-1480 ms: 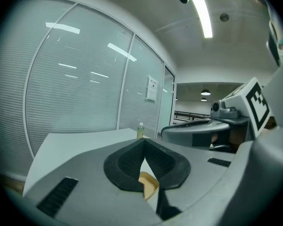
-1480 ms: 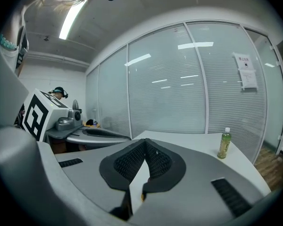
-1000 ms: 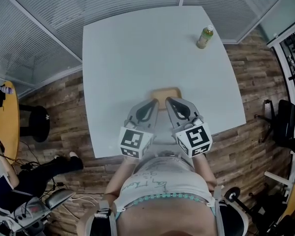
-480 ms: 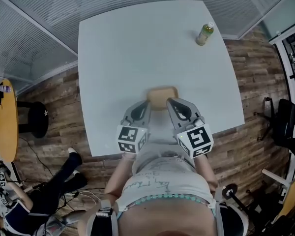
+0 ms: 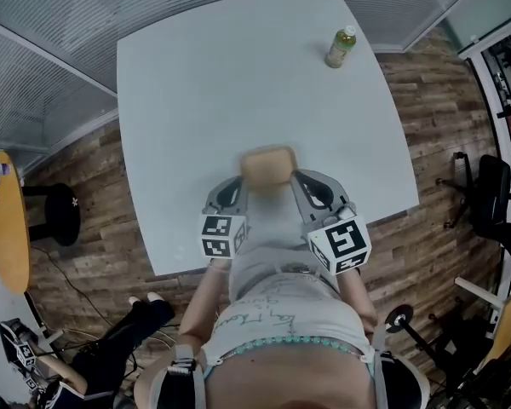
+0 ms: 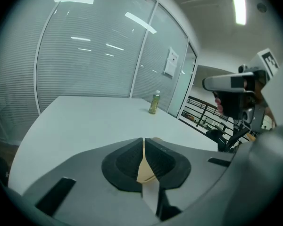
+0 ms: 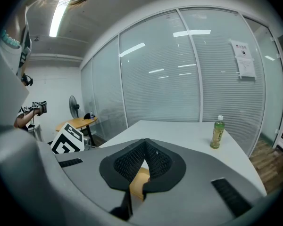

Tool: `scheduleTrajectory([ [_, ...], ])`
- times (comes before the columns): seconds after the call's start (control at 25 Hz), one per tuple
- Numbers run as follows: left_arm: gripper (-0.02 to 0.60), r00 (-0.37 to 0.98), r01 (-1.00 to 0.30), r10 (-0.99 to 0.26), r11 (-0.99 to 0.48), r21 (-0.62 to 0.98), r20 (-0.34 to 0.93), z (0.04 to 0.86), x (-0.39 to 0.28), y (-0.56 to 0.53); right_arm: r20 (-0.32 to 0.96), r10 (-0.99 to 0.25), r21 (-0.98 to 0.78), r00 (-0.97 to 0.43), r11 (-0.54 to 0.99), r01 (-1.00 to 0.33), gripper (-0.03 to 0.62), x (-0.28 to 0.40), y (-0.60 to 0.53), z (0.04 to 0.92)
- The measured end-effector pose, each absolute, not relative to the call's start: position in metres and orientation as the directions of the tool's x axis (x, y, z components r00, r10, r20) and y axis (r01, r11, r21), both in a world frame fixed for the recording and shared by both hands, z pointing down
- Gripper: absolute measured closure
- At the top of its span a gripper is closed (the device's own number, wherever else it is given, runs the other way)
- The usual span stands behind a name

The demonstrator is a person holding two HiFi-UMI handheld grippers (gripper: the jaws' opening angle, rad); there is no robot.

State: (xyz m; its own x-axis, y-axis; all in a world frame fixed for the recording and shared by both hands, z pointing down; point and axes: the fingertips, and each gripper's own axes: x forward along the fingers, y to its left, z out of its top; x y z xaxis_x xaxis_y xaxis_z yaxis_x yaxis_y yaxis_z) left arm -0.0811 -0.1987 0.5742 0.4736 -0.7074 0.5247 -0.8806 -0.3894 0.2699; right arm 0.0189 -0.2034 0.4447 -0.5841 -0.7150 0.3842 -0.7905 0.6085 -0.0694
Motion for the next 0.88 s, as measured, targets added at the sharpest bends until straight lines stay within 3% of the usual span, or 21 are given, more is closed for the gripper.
scheduleTrajectory([
  [0.28, 0.576, 0.445, -0.895, -0.665, -0.361, 0.263, 0.6, 0.61, -0.077, -0.2, 0.405, -0.712, -0.079, -0.573, 0.597, -0.798, 0.594, 0.035, -0.206, 0.452],
  [0.32, 0.569, 0.44, -0.897, -0.659, -0.358, 0.259, 0.61, 0.615, -0.078, -0.202, 0.408, -0.711, -0.082, -0.572, 0.596, -0.799, 0.594, 0.036, -0.207, 0.453],
  [0.4, 0.483, 0.433, -0.899, -0.644, -0.359, 0.251, 0.63, 0.623, -0.079, -0.205, 0.415, -0.709, -0.086, -0.571, 0.594, -0.8, 0.594, 0.038, -0.209, 0.455],
  [0.88, 0.437, 0.356, -0.929, -0.577, -0.305, 0.211, 0.735, 0.68, -0.086, -0.216, 0.445, -0.691, -0.098, -0.57, 0.595, -0.798, 0.594, 0.045, -0.216, 0.466],
])
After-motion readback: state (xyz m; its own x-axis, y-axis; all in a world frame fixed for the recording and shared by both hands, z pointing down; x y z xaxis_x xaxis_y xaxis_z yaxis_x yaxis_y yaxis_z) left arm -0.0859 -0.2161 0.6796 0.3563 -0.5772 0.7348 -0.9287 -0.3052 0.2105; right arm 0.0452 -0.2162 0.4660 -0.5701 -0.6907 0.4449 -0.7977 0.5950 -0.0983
